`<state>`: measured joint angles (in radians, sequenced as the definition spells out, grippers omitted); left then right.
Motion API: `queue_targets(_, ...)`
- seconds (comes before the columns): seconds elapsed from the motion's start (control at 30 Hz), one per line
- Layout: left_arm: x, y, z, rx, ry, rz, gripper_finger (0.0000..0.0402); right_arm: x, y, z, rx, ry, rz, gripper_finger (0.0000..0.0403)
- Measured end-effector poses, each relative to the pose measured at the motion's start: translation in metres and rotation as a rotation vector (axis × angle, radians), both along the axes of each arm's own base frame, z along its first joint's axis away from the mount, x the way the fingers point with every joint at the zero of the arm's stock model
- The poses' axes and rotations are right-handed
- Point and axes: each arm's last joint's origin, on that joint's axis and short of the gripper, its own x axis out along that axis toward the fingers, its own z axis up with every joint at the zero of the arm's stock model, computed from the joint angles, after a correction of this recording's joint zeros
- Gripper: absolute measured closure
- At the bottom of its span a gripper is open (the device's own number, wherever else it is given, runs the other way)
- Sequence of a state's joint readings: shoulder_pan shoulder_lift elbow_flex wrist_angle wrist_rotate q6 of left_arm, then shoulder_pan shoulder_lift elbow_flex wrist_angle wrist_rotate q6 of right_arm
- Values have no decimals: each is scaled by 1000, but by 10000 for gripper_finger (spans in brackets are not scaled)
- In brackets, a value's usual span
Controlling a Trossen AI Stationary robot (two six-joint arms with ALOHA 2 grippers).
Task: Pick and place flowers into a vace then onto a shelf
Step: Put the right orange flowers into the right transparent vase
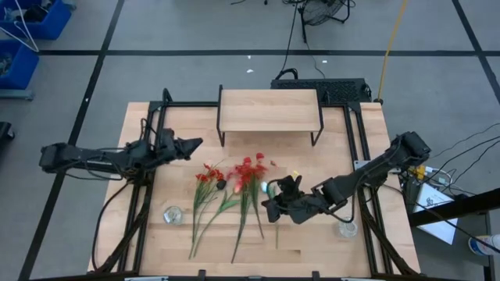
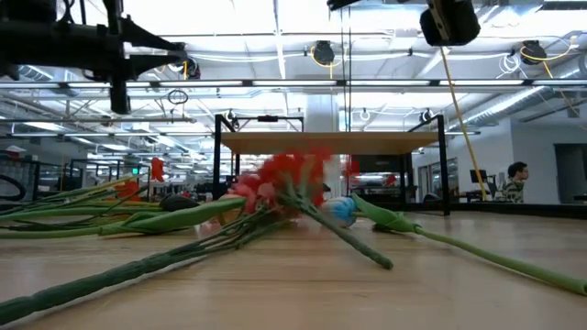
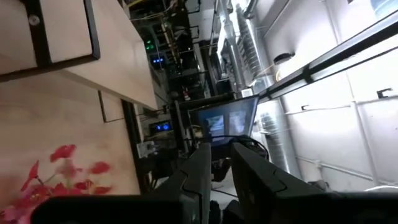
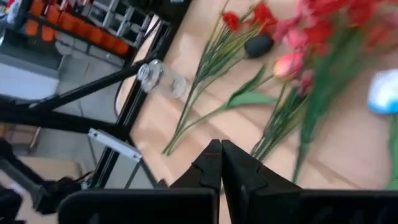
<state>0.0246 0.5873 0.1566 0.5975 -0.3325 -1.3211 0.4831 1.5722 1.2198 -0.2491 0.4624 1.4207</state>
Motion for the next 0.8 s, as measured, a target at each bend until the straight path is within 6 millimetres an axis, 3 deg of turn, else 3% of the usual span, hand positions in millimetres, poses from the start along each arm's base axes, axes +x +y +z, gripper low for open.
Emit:
queue_targets(0.1,6,-1,-1,9,-4,-39,334,8,-1,-15,33,65,27,366)
queue_targets(0.3,12,-3,-8,-5,46,-106,334,32,0,-61,132,183,43,256)
queue_targets(0.43,12,-2,-9,-8,48,-89,334,42,5,-89,167,231,29,204)
queue_targets(0.6,12,-1,-9,15,61,-38,334,48,7,-119,174,297,17,180)
queue_targets(0.8,12,-1,-9,39,68,-35,334,49,6,-129,177,319,-6,186)
